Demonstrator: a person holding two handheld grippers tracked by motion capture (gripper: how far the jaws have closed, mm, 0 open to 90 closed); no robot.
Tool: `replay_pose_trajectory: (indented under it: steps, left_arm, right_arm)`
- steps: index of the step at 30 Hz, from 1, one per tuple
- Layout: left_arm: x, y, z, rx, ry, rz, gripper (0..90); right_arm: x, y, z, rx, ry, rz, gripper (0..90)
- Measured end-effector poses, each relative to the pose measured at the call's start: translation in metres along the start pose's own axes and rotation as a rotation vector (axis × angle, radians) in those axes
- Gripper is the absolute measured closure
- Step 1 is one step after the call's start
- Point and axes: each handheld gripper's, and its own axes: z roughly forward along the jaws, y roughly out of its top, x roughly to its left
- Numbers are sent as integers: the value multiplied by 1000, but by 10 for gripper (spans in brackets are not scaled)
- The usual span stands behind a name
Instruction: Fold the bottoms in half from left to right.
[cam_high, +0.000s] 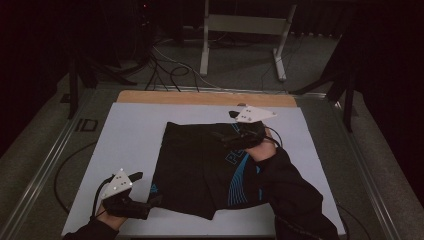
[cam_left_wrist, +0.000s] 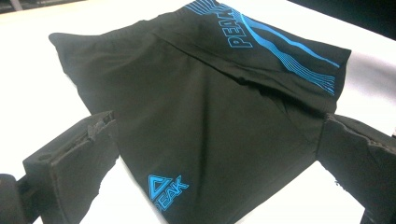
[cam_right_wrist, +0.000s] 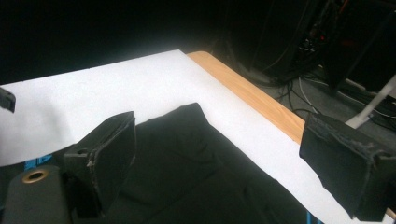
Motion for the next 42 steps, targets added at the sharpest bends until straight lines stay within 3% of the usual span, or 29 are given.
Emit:
replay_pose_trajectory:
  steps: [12,16,19,23,29,31,37,42]
  left_arm:
    - [4,-5,6,35,-6,-13,0]
    - [8,-9,12,94,24,-25,0]
    - [13,-12,14,123,15,-78,0]
    - [15,-13,16,182,14,-111,0]
    - [12,-16,24,299,34,-92,3]
    - [11,-17,25,315,55,-80,65]
    - [15,-18,22,344,28,-89,173]
    - [13,-19,22,379,14,-85,315]
  right_arm:
    - [5,4,49,40,48,8,112]
    - [8,3,62,56,61,6,112]
    - [11,3,71,59,74,14,112]
    - [15,5,82,68,88,12,112]
    - [22,6,98,75,109,8,113]
    - [23,5,103,78,115,15,114]
    - [28,1,118,89,136,21,114]
    - [32,-2,129,124,137,21,114]
